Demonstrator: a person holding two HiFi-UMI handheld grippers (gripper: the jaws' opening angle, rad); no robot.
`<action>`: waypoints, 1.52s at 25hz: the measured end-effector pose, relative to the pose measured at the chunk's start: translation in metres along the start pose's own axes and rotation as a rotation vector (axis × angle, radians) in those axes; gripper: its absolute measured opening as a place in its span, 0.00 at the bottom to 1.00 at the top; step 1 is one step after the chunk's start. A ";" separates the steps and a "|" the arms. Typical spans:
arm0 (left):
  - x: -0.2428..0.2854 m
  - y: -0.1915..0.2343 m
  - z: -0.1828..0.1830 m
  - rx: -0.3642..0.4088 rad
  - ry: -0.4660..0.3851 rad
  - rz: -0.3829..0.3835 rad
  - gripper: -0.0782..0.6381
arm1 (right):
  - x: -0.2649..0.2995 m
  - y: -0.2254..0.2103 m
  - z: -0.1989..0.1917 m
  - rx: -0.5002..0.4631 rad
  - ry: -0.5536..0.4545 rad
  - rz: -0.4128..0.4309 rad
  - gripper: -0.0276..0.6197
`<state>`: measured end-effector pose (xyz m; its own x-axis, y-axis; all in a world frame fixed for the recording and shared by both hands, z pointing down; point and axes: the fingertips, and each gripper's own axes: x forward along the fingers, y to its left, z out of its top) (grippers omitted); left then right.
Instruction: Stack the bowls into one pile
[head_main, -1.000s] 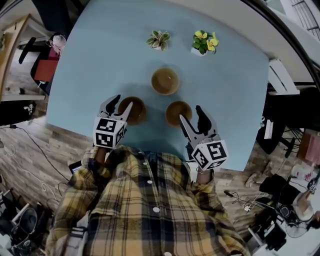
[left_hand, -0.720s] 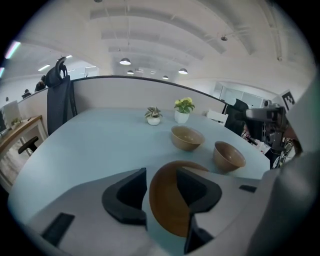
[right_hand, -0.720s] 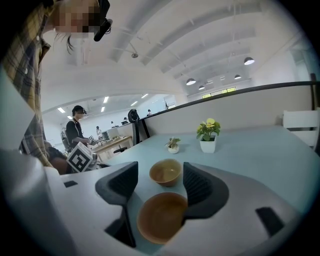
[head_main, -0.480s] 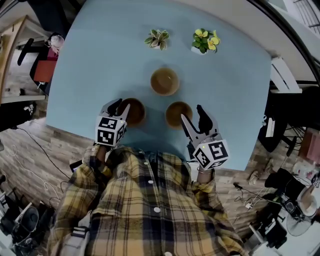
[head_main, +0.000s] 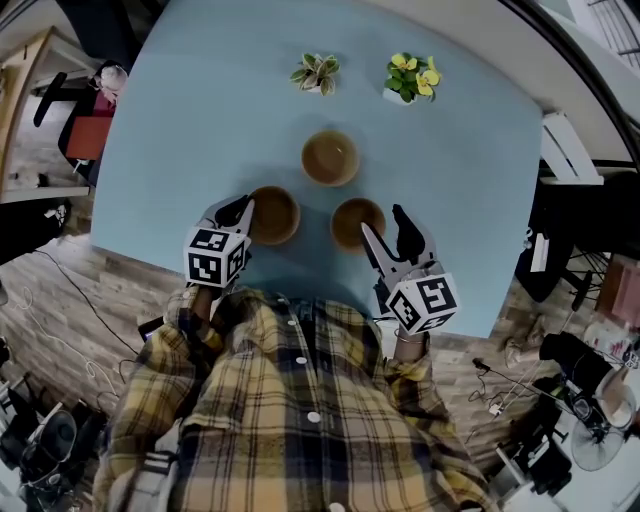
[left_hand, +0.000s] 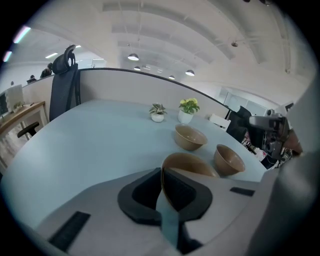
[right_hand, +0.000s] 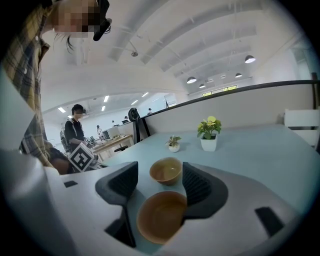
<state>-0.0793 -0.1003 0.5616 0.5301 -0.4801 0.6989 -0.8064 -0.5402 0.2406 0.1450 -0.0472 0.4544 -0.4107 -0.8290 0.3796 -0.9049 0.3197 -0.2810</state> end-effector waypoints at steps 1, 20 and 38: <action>0.000 0.000 0.001 -0.007 -0.003 -0.004 0.12 | -0.001 0.000 0.000 0.000 0.000 -0.003 0.46; -0.006 -0.021 0.078 0.041 -0.175 -0.056 0.12 | -0.008 -0.002 -0.007 0.022 0.015 -0.019 0.46; 0.053 -0.056 0.150 0.092 -0.272 -0.141 0.12 | -0.005 -0.013 -0.019 0.066 0.062 -0.025 0.46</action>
<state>0.0335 -0.1991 0.4845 0.6954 -0.5569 0.4542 -0.6997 -0.6686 0.2517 0.1567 -0.0383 0.4723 -0.3961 -0.8056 0.4405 -0.9065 0.2667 -0.3274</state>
